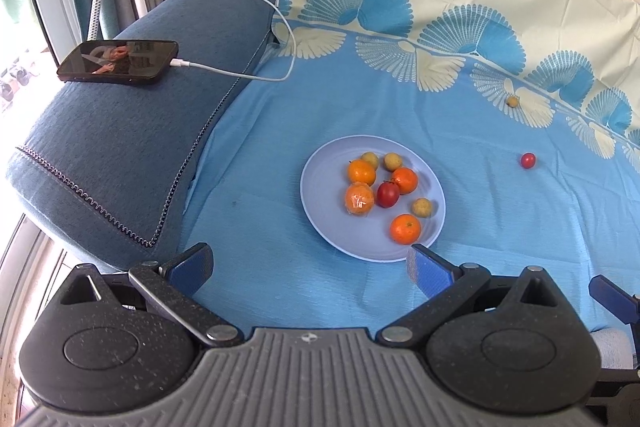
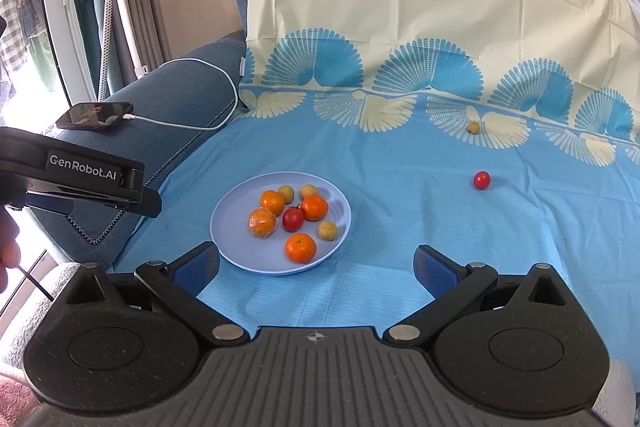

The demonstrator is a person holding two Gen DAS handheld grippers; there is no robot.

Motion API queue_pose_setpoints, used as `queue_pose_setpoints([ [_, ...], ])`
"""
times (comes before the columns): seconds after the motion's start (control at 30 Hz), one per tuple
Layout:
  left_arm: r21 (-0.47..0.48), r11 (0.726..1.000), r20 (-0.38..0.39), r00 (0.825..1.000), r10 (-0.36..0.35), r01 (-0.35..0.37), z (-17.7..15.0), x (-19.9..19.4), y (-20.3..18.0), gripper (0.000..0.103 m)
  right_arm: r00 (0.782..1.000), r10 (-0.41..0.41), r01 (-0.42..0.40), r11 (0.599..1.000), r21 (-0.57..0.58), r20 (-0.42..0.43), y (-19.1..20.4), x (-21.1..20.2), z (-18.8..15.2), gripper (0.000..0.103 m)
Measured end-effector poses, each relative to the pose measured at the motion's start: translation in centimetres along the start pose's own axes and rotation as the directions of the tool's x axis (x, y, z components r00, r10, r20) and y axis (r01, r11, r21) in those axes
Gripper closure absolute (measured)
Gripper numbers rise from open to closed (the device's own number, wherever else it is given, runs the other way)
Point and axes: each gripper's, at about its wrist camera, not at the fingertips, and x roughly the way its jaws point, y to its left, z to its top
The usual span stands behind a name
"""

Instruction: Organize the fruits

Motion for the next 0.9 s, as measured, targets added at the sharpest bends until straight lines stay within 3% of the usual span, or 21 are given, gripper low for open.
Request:
queue_pose_setpoints([
  [0.9, 0.020, 1.000, -0.039, 0.999, 0.008, -0.007, 1.7, 2.3, -1.5, 0.000, 0.998, -0.020, 0.023, 0.999, 0.047, -0.051, -2.0, 2.9, -0.2, 0.001],
])
